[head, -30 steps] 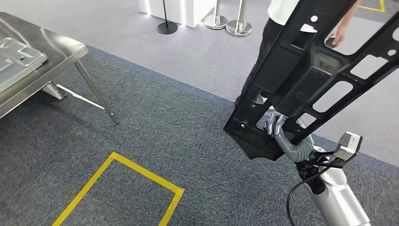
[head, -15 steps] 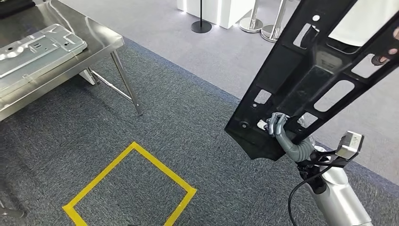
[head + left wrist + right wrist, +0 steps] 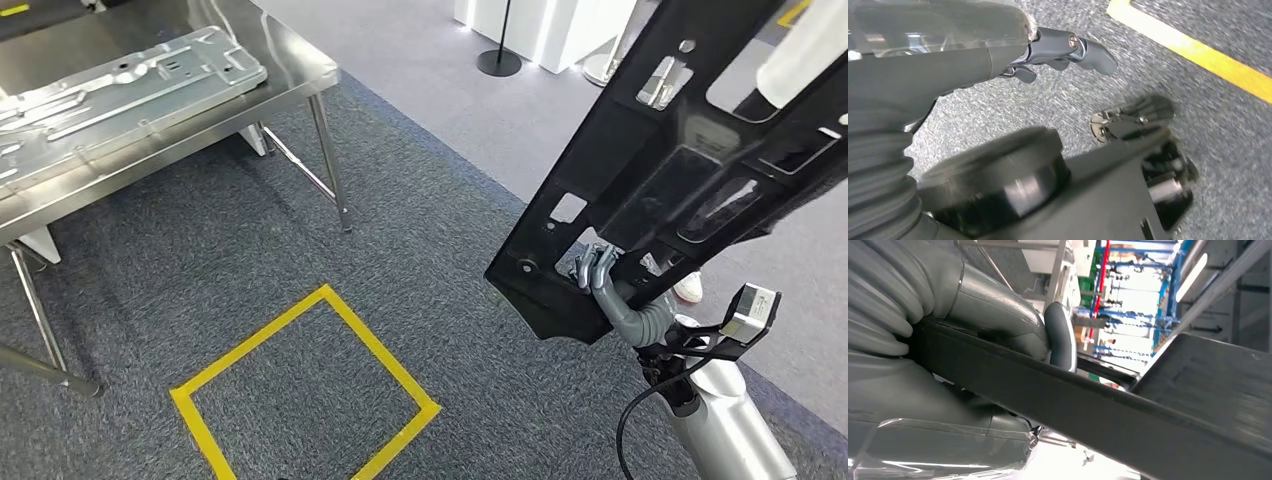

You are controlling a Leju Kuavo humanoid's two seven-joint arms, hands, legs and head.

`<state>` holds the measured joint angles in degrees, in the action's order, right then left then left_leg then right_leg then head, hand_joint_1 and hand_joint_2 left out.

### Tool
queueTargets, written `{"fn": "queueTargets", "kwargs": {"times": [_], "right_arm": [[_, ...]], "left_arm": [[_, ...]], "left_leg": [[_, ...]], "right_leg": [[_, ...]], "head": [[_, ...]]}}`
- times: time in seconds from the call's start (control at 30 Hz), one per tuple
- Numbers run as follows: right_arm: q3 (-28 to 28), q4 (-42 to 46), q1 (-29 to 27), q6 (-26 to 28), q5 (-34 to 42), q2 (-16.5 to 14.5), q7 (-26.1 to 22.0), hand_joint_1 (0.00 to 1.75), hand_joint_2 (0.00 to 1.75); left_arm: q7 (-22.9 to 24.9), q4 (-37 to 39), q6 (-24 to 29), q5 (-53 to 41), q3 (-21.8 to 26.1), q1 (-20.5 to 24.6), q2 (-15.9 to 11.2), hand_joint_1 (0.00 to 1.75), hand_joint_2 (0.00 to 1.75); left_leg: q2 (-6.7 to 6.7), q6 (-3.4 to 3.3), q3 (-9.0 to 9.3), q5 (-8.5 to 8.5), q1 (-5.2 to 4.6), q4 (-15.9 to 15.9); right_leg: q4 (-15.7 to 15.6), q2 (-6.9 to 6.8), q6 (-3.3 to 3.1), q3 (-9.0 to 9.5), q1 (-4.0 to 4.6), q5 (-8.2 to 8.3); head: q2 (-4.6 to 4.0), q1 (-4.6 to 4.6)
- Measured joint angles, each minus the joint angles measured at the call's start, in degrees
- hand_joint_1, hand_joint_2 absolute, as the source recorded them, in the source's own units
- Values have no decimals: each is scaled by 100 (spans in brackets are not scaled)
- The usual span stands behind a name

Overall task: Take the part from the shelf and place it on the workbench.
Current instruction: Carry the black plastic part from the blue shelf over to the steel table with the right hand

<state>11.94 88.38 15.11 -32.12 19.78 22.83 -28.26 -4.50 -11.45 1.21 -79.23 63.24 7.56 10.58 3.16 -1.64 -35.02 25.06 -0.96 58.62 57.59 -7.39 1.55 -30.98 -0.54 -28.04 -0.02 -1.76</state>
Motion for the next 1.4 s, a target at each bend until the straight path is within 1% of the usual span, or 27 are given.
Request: {"fn": "queueTargets", "kwargs": {"times": [0.03, 0.1, 0.17, 0.2, 0.23, 0.27, 0.33, 0.37, 0.4, 0.47, 0.53, 0.6, 0.67, 0.73, 0.77, 0.8, 0.87, 0.93, 1.03, 1.07, 1.13, 1.17, 1.23, 1.27, 1.3, 1.33, 1.4], "right_arm": [[-11, 21, -11, 4, 1, 5, 3, 171, 175], [-38, 57, -28, 7, 4, 20, 7, 171, 175], [-65, 68, -57, 6, 7, 45, 9, 171, 175], [-72, 67, -78, 5, 4, 55, 11, 171, 175], [-75, 65, -100, 5, 3, 60, 13, 171, 175], [-75, 64, -114, 4, 1, 60, 14, 171, 175], [-84, 64, -122, 2, 0, 60, 15, 171, 175], [-92, 64, -121, 1, 0, 60, 15, 171, 175], [-102, 65, -125, 0, 0, 61, 14, 171, 175], [-114, 65, -135, -11, -1, 66, 14, 171, 175], [-116, 69, -138, -24, -1, 68, 15, 171, 175], [-116, 79, -136, -28, 4, 67, 13, 171, 175], [-120, 90, -137, -32, 8, 66, 10, 171, 175], [-122, 92, -139, -48, 8, 67, 11, 171, 175], [-122, 92, -140, -57, 8, 67, 12, 171, 175], [-121, 92, -141, -63, 7, 67, 13, 171, 175], [-122, 93, -141, -65, 7, 67, 13, 171, 175], [-127, 94, -133, -65, 7, 67, 13, 171, 175], [-123, 96, -119, -86, 5, 63, 16, 171, 175], [-119, 98, -109, -93, 4, 58, 21, 171, 175], [-116, 94, -72, -95, 3, 49, 32, 171, 175], [-114, 85, -52, -95, 2, 44, 38, 171, 175], [-107, 51, -33, -97, -4, 35, 45, 171, 175], [-103, 34, -29, -98, -7, 29, 48, 171, 175], [-99, 21, -22, -99, -9, 25, 50, 171, 175], [-97, 13, -7, -100, -11, 22, 50, 171, 175], [-94, 1, 37, -126, 4, 20, 44, 171, 175]], "left_arm": [[-1, 0, -1, 0, -1, -9, 2, 0, 175], [-3, 0, 0, 1, -2, -4, 8, 0, 175], [-6, 0, 0, 3, -3, 21, 12, 0, 175], [-6, 0, 0, 5, -3, 27, 13, 0, 175], [-5, 0, 0, 7, -2, 27, 13, 0, 175], [-3, 0, 1, 9, -2, 24, 13, 0, 175], [-1, 0, 2, 10, -2, 21, 14, 0, 175], [-1, 0, 3, 10, -2, 24, 15, 0, 175], [-1, -1, 5, 10, -2, 27, 15, 0, 175], [-1, -1, 13, 11, -1, 23, 14, 0, 175], [-2, 0, 20, 14, -1, 0, 12, 0, 175], [-2, 0, 22, 16, -1, -12, 10, 0, 175], [-4, 0, 24, 17, -1, 0, 11, 0, 175], [-10, 0, 24, 21, -1, 10, 13, 0, 175], [-12, 0, 23, 23, -1, 11, 13, 0, 175], [-13, 0, 23, 25, -1, 9, 13, 0, 175], [-13, 0, 25, 25, 0, 8, 12, 0, 175], [-14, 0, 26, 24, 0, 18, 12, 0, 175], [-15, 0, 29, 26, 1, 4, 11, 0, 175], [-14, 0, 33, 30, 1, -6, 11, 0, 175], [-2, 0, 53, 44, 2, -2, 10, 0, 175], [6, 0, 62, 54, 3, 6, 11, 0, 175], [19, 0, 75, 66, 4, 11, 11, 0, 175], [21, 0, 77, 69, 4, 6, 11, 0, 175], [22, 0, 79, 70, 4, 1, 11, 0, 175], [21, 0, 80, 70, 4, -1, 11, 0, 175], [14, 0, 81, 73, 5, 5, 11, 0, 175]], "left_leg": [[-69, -31, 14, -15, 11, -32], [-195, -97, 56, -59, 39, -105], [-336, -129, 71, -81, 54, -129], [-414, -133, 70, -82, 53, -125], [-502, -134, 70, -80, 51, -119], [-583, -132, 71, -78, 50, -109], [-747, -114, 73, -65, 54, -74], [-823, -95, 61, -54, 51, -48], [-894, -71, 40, -46, 50, -21], [-1017, -10, -14, -50, 58, 0], [-1095, 59, -47, -57, 74, -4], [-869, 114, -146, 91, 62, 219], [-517, 156, -459, 452, 70, 895], [-389, 187, -805, 720, 106, 1601], [-369, 196, -846, 704, 118, 1690], [-344, 197, -753, 579, 122, 1528], [-166, 169, -301, 223, 106, 700], [-4, 103, 22, 49, 62, 83], [-120, 14, 53, 24, 28, -41], [-182, -17, 63, 6, 34, -70], [-294, -73, 92, -33, 59, -125], [-353, -85, 92, -39, 61, -132], [-489, -96, 89, -40, 57, -121], [-568, -96, 88, -38, 56, -112], [-651, -92, 89, -34, 58, -97], [-737, -83, 90, -27, 63, -76], [-880, -43, 66, -4, 67, -14]], "right_leg": [[4, -3, 31, 21, -10, -25], [221, 244, 76, -47, -43, -199], [959, 604, 93, -413, -60, -558], [1348, 679, 100, -626, -61, -686], [1644, 721, 106, -806, -62, -740], [1670, 730, 106, -863, -65, -652], [1054, 810, 96, -650, -84, -201], [649, 951, 89, -489, -101, -13], [330, 1076, 81, -365, -114, 115], [103, 1207, 49, -289, -112, 143], [71, 1074, -16, -268, -109, 161], [23, 923, -103, -215, -118, 170], [4, 766, -162, -184, -95, 157], [6, 604, -175, -176, -68, 140], [7, 523, -171, -168, -62, 131], [7, 446, -163, -152, -59, 119], [8, 307, -134, -103, -54, 85], [12, 193, -81, -68, -28, 51], [0, 57, 19, -42, -20, 25], [22, 118, 52, -40, -37, -10], [372, 419, 93, -196, -68, -244], [741, 584, 99, -375, -76, -428], [1518, 707, 108, -787, -75, -693], [1684, 717, 111, -897, -77, -675], [1599, 726, 109, -890, -82, -535], [1286, 761, 106, -772, -93, -311], [494, 999, 95, -445, -127, 48]], "head": [[0, 0], [0, 1], [0, 2], [0, 2], [0, 2], [0, 2], [0, 2], [0, 2], [0, 2], [0, 2], [0, 2], [0, 1], [0, -1], [0, 0], [0, 0], [0, 0], [0, 0], [0, 0], [0, 0], [0, 1], [0, 1], [0, 2], [0, 2], [0, 2], [0, 2], [0, 2], [0, 2]]}}
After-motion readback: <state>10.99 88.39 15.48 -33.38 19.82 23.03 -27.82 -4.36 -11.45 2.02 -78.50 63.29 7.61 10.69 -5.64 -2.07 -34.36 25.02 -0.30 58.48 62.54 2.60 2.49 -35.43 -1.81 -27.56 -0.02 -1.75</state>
